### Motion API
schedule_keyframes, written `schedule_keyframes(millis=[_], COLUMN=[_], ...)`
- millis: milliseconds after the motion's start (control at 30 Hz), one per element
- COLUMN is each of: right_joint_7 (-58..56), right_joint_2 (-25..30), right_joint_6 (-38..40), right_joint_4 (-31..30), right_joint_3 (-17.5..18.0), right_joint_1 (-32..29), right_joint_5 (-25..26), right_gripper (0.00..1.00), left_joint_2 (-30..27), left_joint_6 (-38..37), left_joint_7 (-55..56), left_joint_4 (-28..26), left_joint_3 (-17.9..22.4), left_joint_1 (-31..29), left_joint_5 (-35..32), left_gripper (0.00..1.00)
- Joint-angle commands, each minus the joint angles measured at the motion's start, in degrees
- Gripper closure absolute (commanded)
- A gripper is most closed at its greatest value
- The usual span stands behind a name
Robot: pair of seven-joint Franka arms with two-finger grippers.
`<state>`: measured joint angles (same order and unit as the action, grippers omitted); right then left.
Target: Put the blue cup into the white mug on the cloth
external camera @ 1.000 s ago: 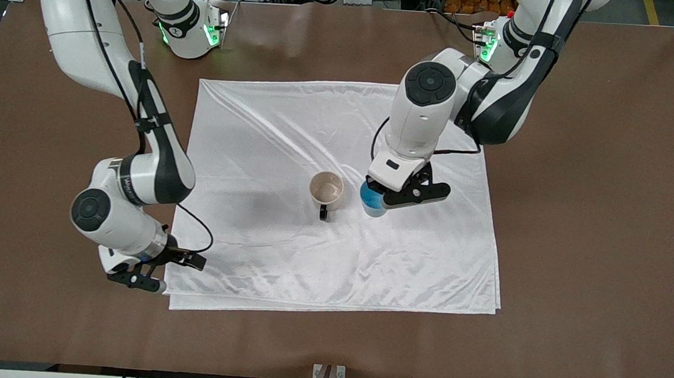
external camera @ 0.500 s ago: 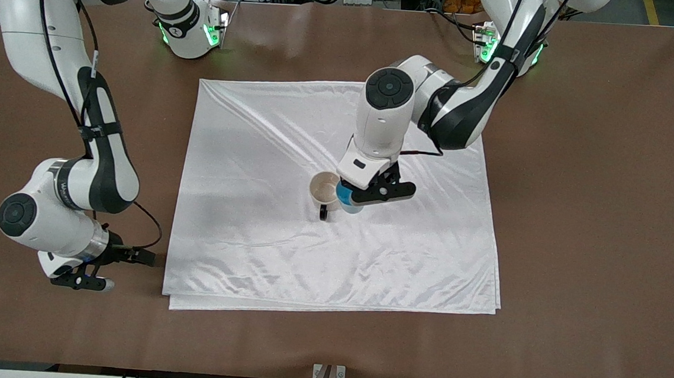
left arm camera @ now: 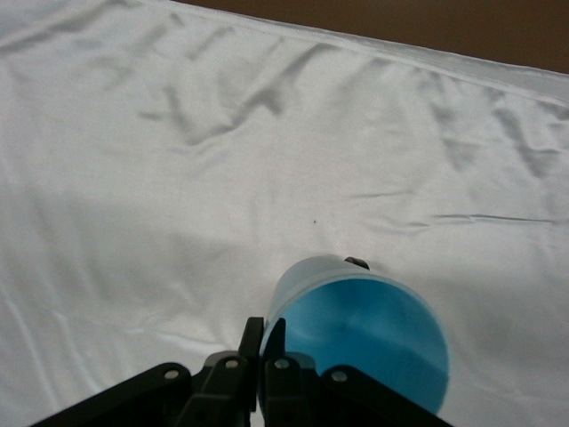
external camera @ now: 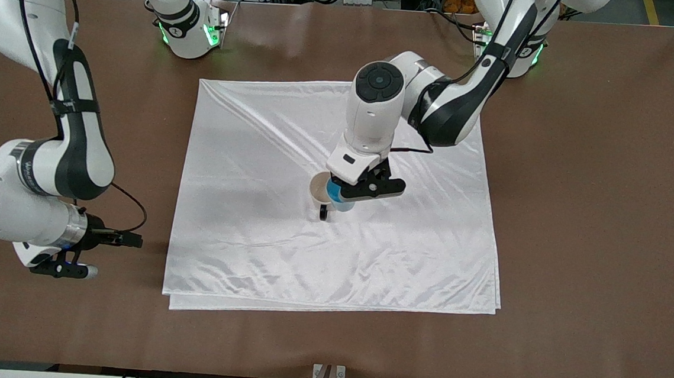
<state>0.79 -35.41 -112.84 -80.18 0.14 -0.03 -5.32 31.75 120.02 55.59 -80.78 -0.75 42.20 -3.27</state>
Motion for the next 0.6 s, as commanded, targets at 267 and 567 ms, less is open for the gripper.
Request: schedule_keyframes(millis=[267, 567], right_joint_7=[0.26, 0.26], right_joint_2=[14.66, 21.96], right_joint_6=[3.32, 8.33], right_joint_4=[-11.74, -13.60], right_joint_3=[0.65, 0.65], right_joint_1=[-0.58, -0.67], right_joint_5=[0.84, 1.19], right_gripper=[0.00, 0.00], left_joint_2=[3.23, 5.16], left_joint_6=[-0.31, 1.01], left_joint_7=[1.45, 1.63], left_joint_4=[1.68, 1.68], left_joint_3=[-0.65, -0.65], left_joint_1=[2.36, 2.71], left_joint_5=[1.43, 1.43], left_gripper=[1.00, 1.00])
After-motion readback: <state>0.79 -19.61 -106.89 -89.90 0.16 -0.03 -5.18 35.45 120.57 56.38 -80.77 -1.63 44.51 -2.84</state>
